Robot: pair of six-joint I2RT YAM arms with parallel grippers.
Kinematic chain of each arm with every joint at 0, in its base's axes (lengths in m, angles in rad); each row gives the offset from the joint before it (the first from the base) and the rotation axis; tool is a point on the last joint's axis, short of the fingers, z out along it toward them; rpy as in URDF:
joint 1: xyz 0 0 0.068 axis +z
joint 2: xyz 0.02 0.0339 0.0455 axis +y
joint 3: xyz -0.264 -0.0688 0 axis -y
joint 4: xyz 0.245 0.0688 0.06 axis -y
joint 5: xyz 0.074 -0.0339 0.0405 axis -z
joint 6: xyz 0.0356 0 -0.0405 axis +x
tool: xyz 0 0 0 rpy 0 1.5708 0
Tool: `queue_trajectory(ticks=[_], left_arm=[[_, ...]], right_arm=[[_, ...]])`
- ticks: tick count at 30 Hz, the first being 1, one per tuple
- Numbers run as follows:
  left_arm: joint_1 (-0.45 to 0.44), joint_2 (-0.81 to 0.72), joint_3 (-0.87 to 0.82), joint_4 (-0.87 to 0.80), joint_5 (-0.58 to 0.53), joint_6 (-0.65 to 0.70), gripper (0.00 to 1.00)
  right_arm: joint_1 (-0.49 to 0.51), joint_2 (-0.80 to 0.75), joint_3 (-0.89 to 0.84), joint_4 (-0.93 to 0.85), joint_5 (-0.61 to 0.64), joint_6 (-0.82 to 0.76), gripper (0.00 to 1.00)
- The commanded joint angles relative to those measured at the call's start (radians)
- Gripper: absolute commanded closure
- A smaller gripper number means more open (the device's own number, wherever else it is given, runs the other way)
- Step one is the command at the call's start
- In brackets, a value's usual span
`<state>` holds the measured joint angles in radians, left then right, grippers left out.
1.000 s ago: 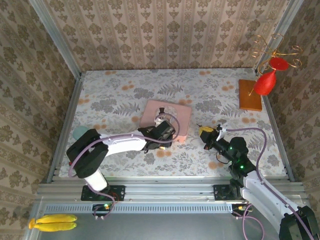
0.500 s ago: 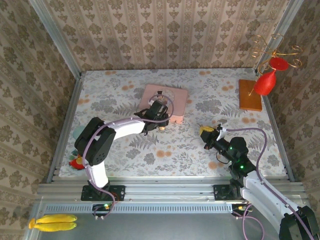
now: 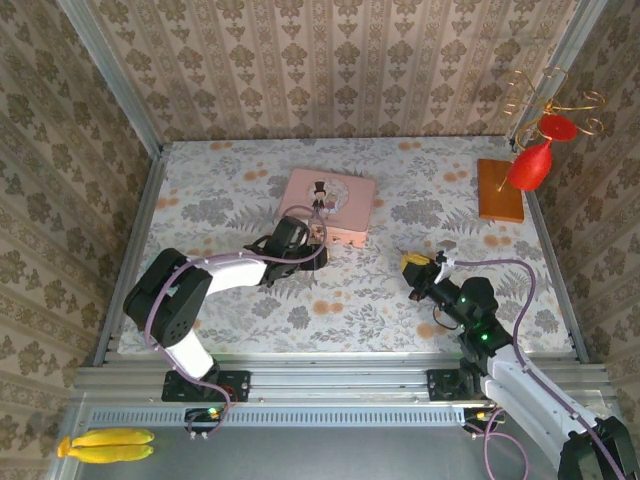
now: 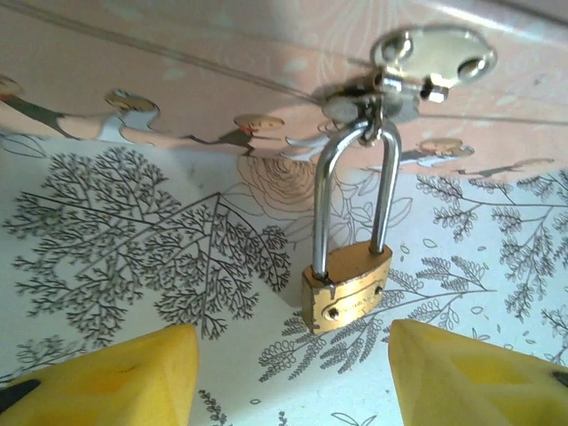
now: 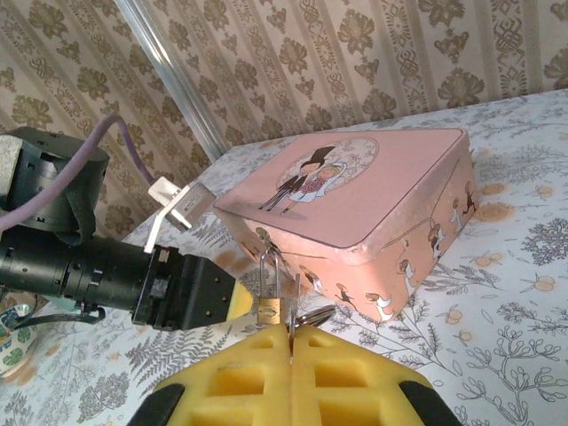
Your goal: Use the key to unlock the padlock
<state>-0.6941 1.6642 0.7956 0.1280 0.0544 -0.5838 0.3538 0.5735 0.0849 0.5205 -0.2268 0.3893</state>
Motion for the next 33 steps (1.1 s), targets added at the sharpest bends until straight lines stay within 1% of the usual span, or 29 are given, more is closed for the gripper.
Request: queue_trajectory(ticks=[1, 4, 7, 12, 16, 18, 19, 20, 23, 24, 27, 33], left_arm=[[0.013, 0.027, 0.013, 0.105, 0.086, -0.013, 0.41], [0.013, 0.078, 0.051, 0.118, 0.100, -0.010, 0.42], [0.013, 0.129, 0.087, 0.137, 0.100, -0.012, 0.42], [-0.002, 0.190, 0.152, 0.072, 0.037, 0.001, 0.47], [-0.017, 0.221, 0.207, -0.015, 0.005, 0.039, 0.56], [-0.027, 0.227, 0.232, -0.082, -0.039, 0.079, 0.57], [-0.030, 0.226, 0.240, -0.115, -0.065, 0.097, 0.58], [-0.030, 0.222, 0.238, -0.128, -0.078, 0.113, 0.61], [-0.030, 0.194, 0.206, -0.102, -0.058, 0.158, 0.71], [-0.035, 0.186, 0.203, -0.098, -0.048, 0.177, 0.73], [-0.060, 0.169, 0.206, -0.114, -0.040, 0.228, 0.73], [-0.056, 0.154, 0.191, -0.107, 0.051, 0.235, 0.74]], right_arm=[[0.001, -0.004, -0.012, 0.029, 0.026, -0.013, 1.00], [0.004, -0.017, -0.014, 0.012, 0.016, -0.014, 1.00], [0.019, -0.046, 0.000, -0.057, 0.007, -0.020, 1.00], [0.079, -0.129, 0.010, -0.176, 0.009, -0.014, 1.00], [0.154, -0.194, 0.041, -0.291, 0.073, -0.036, 1.00], [0.180, -0.202, 0.050, -0.315, 0.100, -0.037, 1.00], [0.189, -0.199, 0.051, -0.317, 0.111, -0.031, 1.00], [0.199, -0.192, 0.051, -0.313, 0.118, -0.020, 1.00], [0.219, -0.146, 0.048, -0.276, 0.128, 0.033, 1.00], [0.227, -0.127, 0.048, -0.260, 0.129, 0.048, 1.00], [0.261, -0.047, 0.050, -0.229, 0.155, 0.087, 1.00], [0.335, 0.086, 0.044, -0.127, 0.224, 0.152, 1.00]])
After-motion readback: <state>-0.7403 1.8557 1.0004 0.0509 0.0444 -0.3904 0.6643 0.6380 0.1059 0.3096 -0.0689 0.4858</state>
